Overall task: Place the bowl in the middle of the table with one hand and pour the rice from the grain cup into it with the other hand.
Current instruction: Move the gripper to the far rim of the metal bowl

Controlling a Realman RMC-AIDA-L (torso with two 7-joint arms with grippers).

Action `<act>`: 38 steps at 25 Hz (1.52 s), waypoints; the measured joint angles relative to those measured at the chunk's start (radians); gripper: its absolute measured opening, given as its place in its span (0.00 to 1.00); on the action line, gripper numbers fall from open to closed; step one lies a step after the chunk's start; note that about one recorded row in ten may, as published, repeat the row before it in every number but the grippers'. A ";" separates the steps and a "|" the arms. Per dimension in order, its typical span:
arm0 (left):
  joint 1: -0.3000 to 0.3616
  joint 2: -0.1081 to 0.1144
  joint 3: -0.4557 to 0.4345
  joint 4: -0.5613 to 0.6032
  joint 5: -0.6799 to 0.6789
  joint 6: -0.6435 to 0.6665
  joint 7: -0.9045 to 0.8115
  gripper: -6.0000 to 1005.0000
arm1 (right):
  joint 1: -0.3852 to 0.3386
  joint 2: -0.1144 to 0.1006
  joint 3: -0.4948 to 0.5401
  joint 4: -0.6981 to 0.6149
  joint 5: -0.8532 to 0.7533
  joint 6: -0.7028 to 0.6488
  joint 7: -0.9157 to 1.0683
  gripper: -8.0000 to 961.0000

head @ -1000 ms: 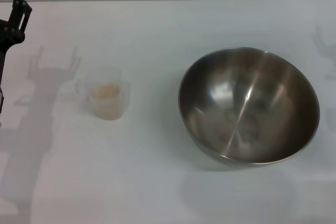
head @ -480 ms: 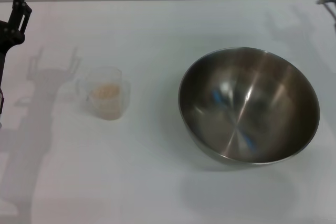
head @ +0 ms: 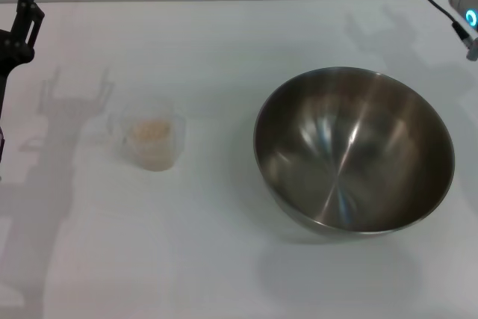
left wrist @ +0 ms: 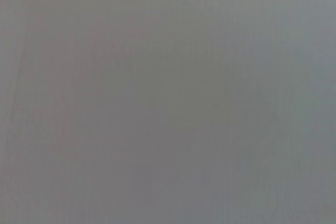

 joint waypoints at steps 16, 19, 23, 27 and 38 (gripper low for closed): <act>-0.016 0.004 -0.010 0.012 -0.006 0.007 0.000 0.82 | 0.250 -0.005 0.341 -0.320 0.668 1.192 -0.673 0.76; -0.021 0.005 -0.011 0.013 -0.007 0.007 0.000 0.82 | 0.296 -0.005 0.465 -0.301 0.692 1.358 -0.762 0.76; -0.027 0.005 -0.011 0.014 -0.008 0.007 0.000 0.82 | 0.350 -0.010 0.570 -0.238 0.695 1.502 -0.866 0.76; -0.031 0.004 -0.011 0.014 -0.006 0.008 0.000 0.82 | 0.414 -0.023 0.625 -0.130 0.691 1.603 -0.966 0.76; -0.038 0.003 -0.011 0.009 0.000 0.010 0.000 0.82 | 0.479 -0.056 0.612 0.005 0.601 1.658 -1.047 0.75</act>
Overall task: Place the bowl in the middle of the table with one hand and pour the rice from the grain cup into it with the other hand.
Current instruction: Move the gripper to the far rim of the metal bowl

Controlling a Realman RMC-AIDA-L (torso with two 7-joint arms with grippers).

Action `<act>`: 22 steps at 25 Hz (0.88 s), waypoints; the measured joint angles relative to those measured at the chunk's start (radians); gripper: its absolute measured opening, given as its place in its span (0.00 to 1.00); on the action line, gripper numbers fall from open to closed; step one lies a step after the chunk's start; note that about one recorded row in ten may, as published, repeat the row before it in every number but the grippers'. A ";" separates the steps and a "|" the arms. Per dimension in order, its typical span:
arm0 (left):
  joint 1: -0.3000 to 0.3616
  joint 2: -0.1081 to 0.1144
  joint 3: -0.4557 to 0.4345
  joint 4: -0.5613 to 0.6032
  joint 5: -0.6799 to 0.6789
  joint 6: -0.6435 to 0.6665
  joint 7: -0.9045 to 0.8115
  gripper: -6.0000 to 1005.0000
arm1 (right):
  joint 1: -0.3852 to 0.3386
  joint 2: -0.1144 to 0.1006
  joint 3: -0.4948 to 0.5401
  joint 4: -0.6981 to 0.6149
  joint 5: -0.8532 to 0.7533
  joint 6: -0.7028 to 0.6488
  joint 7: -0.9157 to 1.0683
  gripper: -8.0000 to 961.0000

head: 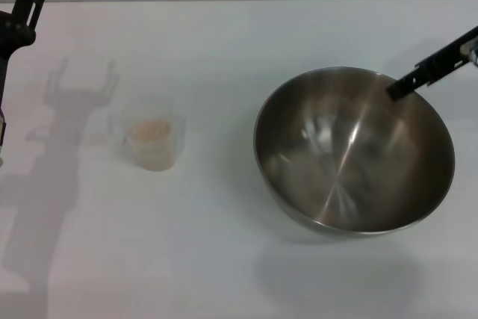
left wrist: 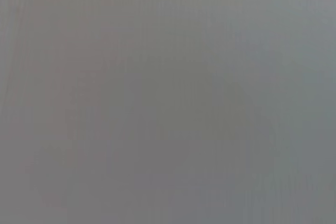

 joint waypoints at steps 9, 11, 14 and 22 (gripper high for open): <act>0.000 -0.001 0.000 0.001 0.000 0.000 0.000 0.82 | 0.036 0.014 -0.006 0.147 -0.007 -0.030 -0.073 0.74; 0.002 -0.001 0.000 0.000 0.000 0.000 0.000 0.82 | 0.039 0.015 -0.006 0.165 -0.007 -0.033 -0.082 0.74; 0.002 -0.002 0.000 0.001 0.000 0.000 0.000 0.82 | 0.039 0.015 -0.005 0.170 -0.007 -0.036 -0.085 0.74; 0.002 -0.002 0.000 0.001 -0.002 0.000 0.000 0.82 | 0.040 0.015 -0.004 0.209 -0.007 -0.045 -0.106 0.56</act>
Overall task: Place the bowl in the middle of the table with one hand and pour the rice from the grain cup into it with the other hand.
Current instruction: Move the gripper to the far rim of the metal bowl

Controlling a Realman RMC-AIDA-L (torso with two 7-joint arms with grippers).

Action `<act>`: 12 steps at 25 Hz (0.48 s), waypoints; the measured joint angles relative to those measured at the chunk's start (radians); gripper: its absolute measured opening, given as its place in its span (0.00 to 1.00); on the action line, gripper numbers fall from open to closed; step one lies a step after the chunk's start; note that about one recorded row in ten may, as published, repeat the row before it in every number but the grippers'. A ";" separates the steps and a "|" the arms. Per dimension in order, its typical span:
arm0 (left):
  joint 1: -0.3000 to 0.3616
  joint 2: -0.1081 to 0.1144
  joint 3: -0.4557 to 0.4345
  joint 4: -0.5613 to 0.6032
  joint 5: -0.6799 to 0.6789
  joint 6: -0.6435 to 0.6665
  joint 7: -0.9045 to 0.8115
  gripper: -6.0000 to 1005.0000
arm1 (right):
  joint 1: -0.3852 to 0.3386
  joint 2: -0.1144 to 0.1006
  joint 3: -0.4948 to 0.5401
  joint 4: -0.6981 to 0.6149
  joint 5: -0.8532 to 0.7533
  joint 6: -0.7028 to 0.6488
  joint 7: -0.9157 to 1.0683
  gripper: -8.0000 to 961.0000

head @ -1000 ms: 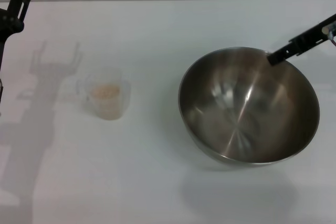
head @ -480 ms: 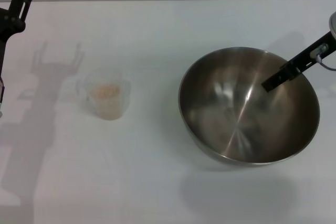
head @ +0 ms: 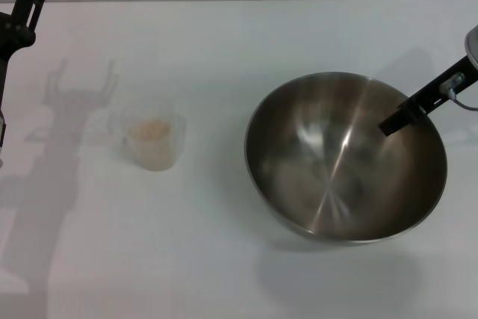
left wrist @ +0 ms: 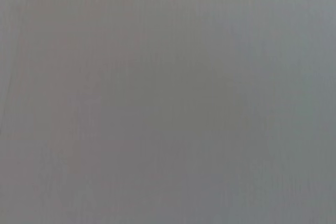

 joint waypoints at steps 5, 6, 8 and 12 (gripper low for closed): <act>0.003 0.000 0.000 -0.002 0.000 0.000 0.000 0.82 | 0.000 0.000 0.000 0.010 0.000 -0.004 -0.006 0.44; 0.004 0.000 0.000 -0.003 0.000 0.000 0.000 0.82 | -0.002 0.000 0.000 0.010 0.000 -0.007 -0.006 0.41; 0.004 0.000 0.000 -0.003 0.000 0.000 0.000 0.82 | -0.006 0.000 0.000 0.011 0.000 -0.014 -0.007 0.37; 0.006 0.000 0.002 -0.006 0.001 0.000 0.000 0.82 | -0.009 0.000 0.001 0.011 0.000 -0.023 -0.007 0.25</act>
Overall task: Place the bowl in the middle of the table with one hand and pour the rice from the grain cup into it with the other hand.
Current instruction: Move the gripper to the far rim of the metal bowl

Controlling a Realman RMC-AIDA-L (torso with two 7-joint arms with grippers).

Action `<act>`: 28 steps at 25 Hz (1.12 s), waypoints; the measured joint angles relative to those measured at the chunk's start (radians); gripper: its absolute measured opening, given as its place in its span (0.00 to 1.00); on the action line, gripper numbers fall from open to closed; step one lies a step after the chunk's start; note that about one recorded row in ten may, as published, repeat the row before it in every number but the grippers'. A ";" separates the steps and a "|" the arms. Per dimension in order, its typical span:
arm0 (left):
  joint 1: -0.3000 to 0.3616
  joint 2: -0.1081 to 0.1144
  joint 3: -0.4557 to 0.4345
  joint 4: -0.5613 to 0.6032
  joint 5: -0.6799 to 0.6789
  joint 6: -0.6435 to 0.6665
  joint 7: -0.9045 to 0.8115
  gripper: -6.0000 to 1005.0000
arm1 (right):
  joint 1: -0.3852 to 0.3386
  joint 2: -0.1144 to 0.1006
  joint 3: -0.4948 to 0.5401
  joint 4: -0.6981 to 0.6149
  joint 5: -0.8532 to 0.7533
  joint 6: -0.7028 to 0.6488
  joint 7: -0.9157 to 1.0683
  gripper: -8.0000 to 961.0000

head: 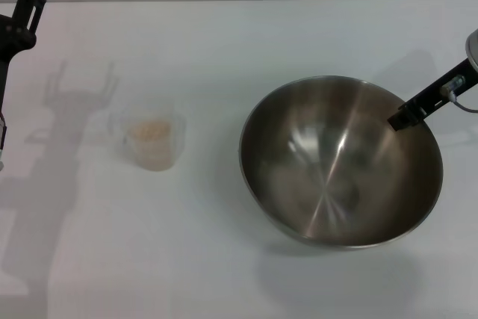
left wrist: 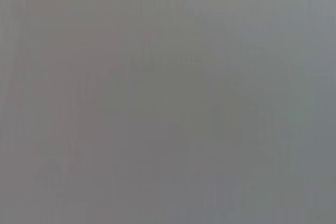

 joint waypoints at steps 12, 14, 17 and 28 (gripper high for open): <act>0.002 -0.002 0.005 0.000 0.001 0.003 0.000 0.82 | -0.007 0.001 0.013 -0.031 0.009 -0.020 -0.001 0.07; 0.002 -0.002 0.005 0.000 0.001 0.003 0.000 0.82 | -0.009 0.001 0.013 -0.039 0.010 -0.033 -0.001 0.06; 0.002 -0.002 0.005 0.000 0.001 0.003 0.000 0.82 | -0.005 0.002 0.014 -0.041 0.012 -0.048 -0.001 0.05; 0.002 -0.001 0.002 -0.004 0.001 0.003 -0.001 0.82 | -0.022 0.017 0.096 -0.128 0.083 -0.110 -0.001 0.03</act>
